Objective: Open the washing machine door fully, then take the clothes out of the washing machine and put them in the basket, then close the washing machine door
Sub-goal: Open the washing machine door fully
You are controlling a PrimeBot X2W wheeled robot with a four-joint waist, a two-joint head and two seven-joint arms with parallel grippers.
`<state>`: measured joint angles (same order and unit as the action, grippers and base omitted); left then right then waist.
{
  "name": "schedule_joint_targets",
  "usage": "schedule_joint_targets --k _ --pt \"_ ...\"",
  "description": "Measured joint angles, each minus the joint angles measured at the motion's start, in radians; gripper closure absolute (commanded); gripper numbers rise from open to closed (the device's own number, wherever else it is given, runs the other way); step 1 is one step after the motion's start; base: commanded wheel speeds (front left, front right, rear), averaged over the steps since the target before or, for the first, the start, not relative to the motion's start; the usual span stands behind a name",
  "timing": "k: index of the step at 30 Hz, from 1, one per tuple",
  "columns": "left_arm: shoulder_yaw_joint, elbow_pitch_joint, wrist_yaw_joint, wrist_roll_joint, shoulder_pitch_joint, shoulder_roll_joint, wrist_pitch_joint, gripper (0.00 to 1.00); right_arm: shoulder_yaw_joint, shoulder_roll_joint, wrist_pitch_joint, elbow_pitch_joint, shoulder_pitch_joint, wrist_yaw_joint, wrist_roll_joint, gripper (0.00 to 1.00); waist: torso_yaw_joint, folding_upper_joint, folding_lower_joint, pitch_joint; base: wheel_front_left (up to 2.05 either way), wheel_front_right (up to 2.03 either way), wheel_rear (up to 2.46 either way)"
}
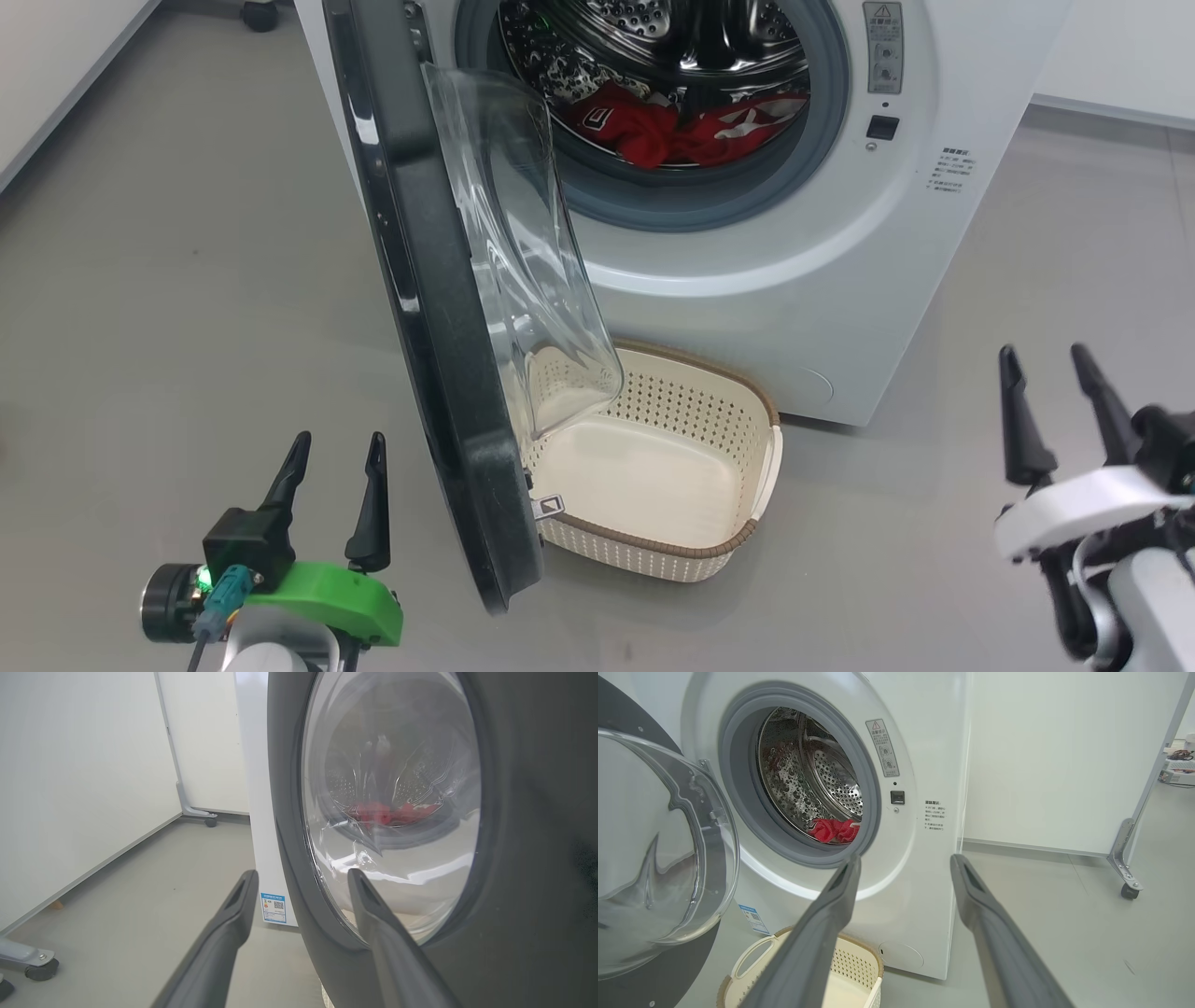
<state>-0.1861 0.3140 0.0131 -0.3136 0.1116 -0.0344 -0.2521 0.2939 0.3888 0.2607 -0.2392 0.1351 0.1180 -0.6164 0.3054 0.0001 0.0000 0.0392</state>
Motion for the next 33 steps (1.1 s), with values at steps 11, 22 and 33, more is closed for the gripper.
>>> schedule_joint_targets --k 11,22,33 --pt "0.002 0.005 -0.001 0.003 0.000 0.000 0.000 0.00 0.005 -0.105 0.000 0.025 -0.122 0.001 0.071 0.00 -0.005 0.0000 0.0000 -0.002 0.00 0.00 0.00" --pt "0.000 0.003 -0.002 0.003 0.000 0.000 0.000 0.00 0.020 -0.150 0.000 0.042 -0.165 0.008 0.137 0.00 -0.004 0.0000 0.0000 0.013 0.00 0.00 0.00" --pt "0.002 0.008 -0.002 0.003 0.000 0.000 0.000 0.00 0.013 -0.203 0.000 0.055 -0.212 0.008 0.189 0.00 0.001 0.0000 0.0000 0.007 0.00 0.00 0.00"
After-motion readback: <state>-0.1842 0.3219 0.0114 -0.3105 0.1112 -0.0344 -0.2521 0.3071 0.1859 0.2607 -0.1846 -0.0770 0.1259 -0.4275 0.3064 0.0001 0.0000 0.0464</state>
